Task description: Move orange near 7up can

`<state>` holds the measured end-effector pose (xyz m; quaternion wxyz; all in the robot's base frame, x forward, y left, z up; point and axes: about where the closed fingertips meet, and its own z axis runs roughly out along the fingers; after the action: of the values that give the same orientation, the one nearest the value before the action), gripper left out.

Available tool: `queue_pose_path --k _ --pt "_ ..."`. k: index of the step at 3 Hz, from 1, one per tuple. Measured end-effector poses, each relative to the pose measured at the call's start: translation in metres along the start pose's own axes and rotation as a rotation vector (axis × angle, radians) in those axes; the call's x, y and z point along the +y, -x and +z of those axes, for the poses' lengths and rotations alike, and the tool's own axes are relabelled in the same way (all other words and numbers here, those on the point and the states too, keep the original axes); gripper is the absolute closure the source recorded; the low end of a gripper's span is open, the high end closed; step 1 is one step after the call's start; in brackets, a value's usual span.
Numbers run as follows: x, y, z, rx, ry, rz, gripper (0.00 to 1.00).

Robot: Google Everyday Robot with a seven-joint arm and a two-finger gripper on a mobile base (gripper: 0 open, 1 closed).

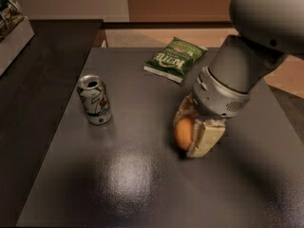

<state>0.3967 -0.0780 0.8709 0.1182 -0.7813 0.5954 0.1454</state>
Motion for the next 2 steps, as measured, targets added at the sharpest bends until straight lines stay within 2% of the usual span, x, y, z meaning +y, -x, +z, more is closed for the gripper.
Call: queue_pose_path --k 2 --pt "-0.035 0.066 0.016 -0.028 -0.014 -0.035 1.00"
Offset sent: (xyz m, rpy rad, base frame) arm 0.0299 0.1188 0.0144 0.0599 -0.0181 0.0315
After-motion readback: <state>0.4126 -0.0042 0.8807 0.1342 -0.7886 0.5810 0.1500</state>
